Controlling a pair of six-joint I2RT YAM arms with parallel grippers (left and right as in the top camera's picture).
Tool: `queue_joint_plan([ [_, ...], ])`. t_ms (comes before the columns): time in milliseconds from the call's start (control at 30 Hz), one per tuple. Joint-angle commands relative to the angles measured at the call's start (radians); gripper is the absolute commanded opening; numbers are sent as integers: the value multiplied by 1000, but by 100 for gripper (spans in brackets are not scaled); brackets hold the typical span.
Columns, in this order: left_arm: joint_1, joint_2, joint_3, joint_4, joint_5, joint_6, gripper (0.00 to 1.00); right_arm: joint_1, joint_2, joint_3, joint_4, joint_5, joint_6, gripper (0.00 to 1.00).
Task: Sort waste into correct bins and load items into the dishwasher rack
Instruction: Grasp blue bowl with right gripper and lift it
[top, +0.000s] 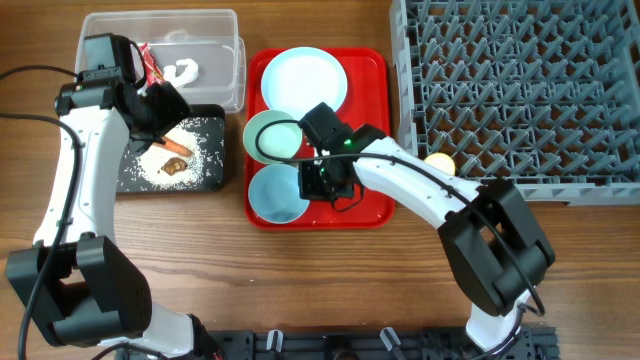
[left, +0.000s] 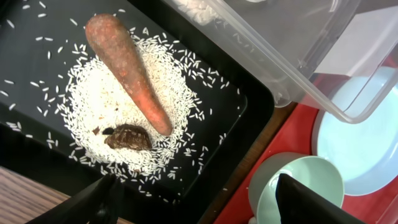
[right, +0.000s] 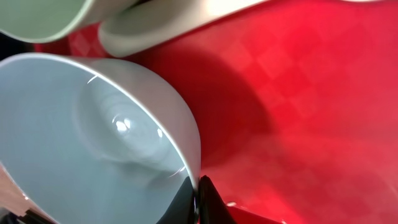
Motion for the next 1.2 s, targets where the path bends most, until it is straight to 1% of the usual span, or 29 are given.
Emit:
queue_joint_plan([
  [0, -4, -13, 0, -1, 13, 11, 97, -14, -47, 35, -21, 8, -30, 4],
  [33, -4, -13, 0, -1, 13, 11, 100, -14, -83, 35, -27, 41, -63, 4],
  [100, -4, -13, 0, -1, 13, 11, 100, -19, -187, 35, -66, 166, -79, 4],
  [133, -4, -13, 0, 0, 13, 11, 100, -27, -259, 35, -92, 278, -81, 4],
  [200, -4, -13, 0, 0, 13, 11, 100, -49, -343, 35, -122, 507, -84, 4],
  [233, -4, -13, 0, 0, 13, 11, 100, -77, -393, 35, -130, 703, -102, 4],
  [267, -4, -13, 0, -1, 13, 11, 100, -89, -409, 35, -129, 797, -111, 4],
  [300, -4, -13, 0, -1, 13, 11, 100, -104, -424, 35, -128, 993, -112, 4],
  [333, -4, -13, 0, -1, 13, 11, 100, -123, -425, 35, -104, 1236, -137, 4],
  [367, -4, -13, 0, -1, 13, 11, 100, -146, -413, 34, -33, 1418, -206, 4],
  [400, -4, -13, 0, 0, 13, 11, 100, -168, -397, 34, 69, 1494, -341, 4],
  [467, -4, -13, 0, 0, 13, 11, 100, -207, -370, 32, 262, 1535, -557, 4],
  [533, -4, -13, 0, -1, 13, 11, 100, -257, -315, 32, 558, 1533, -861, 4],
  [567, -4, -13, 0, -1, 13, 11, 100, -289, -253, 32, 814, 1516, -1106, 4],
  [600, -4, -13, 0, -1, 13, 11, 100, -307, -195, 32, 1002, 1491, -1282, 4],
  [633, -4, -13, 0, -1, 13, 12, 100, -318, -154, 32, 1117, 1476, -1383, 4],
  [667, -4, -13, 0, -1, 13, 12, 100, -340, -70, 32, 1317, 1445, -1543, 4],
  [700, -4, -13, 0, -1, 13, 12, 100, -348, -27, 32, 1400, 1425, -1595, 4],
  [733, -4, -13, 0, -1, 13, 11, 100, -362, 54, 33, 1534, 1389, -1694, 4],
  [767, -4, -13, 0, -1, 13, 12, 100, -378, 119, 33, 1627, 1367, -1744, 4],
  [800, -4, -13, 0, -1, 13, 12, 100, -388, 161, 33, 1680, 1355, -1753, 4],
  [867, -4, -13, 0, -1, 13, 12, 100, -409, 230, 33, 1717, 1332, -1731, 4],
  [1000, -4, -13, 0, -1, 12, 12, 100, -446, 256, 34, 1706, 1334, -1517, 4],
  [1133, -4, -13, 0, -1, 12, 12, 100, -446, 256, 36, 1654, 1260, -1434, 4],
  [1167, -4, -13, 0, -1, 12, 12, 100, -446, 256, 37, 1670, 1252, -1419, 4],
])
